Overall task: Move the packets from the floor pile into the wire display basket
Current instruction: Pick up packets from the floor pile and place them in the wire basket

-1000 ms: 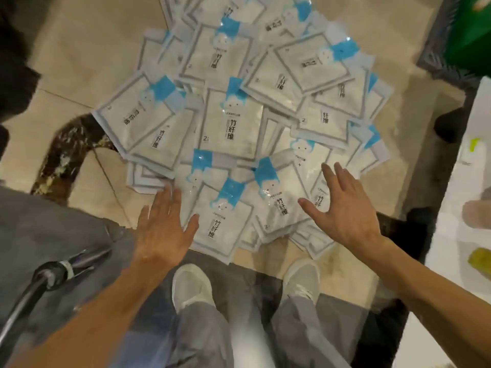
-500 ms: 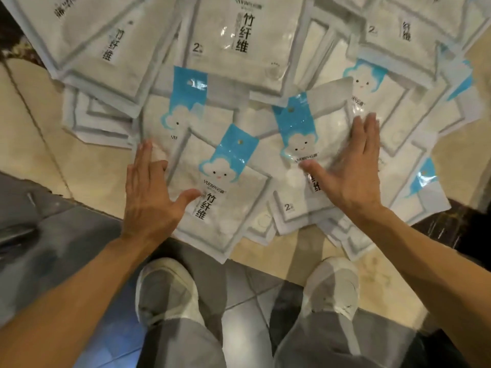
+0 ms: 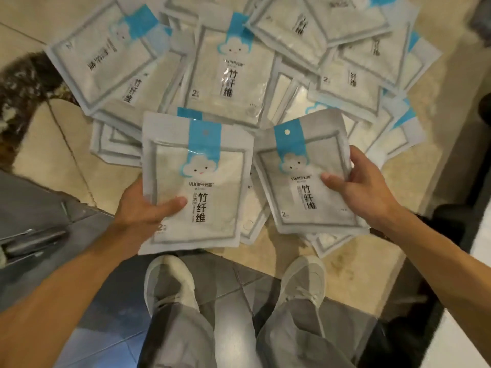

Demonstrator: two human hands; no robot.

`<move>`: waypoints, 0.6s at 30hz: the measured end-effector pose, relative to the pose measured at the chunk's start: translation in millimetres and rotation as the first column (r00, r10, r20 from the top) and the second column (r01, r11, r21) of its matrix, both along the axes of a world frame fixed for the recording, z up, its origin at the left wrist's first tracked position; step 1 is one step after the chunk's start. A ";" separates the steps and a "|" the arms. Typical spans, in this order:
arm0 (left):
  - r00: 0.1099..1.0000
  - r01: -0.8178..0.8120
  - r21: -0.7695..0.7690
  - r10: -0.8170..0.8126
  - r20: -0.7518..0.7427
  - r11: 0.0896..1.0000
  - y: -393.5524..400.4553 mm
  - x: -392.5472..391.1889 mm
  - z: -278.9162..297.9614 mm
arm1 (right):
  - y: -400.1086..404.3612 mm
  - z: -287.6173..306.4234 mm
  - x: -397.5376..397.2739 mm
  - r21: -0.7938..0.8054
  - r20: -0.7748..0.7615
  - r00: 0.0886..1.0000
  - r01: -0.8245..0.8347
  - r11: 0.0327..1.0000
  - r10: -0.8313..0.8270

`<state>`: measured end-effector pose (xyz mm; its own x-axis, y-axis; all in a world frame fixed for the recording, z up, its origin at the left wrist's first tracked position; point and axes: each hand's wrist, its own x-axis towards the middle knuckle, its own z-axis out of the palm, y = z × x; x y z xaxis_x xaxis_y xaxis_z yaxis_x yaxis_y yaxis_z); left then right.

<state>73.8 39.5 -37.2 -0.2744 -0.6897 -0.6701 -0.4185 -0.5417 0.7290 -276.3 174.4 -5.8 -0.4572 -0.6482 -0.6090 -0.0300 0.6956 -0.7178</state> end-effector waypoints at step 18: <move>0.941 -0.305 -0.113 0.282 -0.187 0.946 -115.6 39.7 406.5 | -135.4 418.9 21.8 -0.191 0.290 0.939 0.245 0.951 -0.184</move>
<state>113.4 -76.0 369.4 -0.1449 -0.8386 -0.5251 -0.1229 -0.5113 0.8506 -254.6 39.0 413.1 -0.4415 -0.6846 -0.5800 0.3150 0.4870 -0.8146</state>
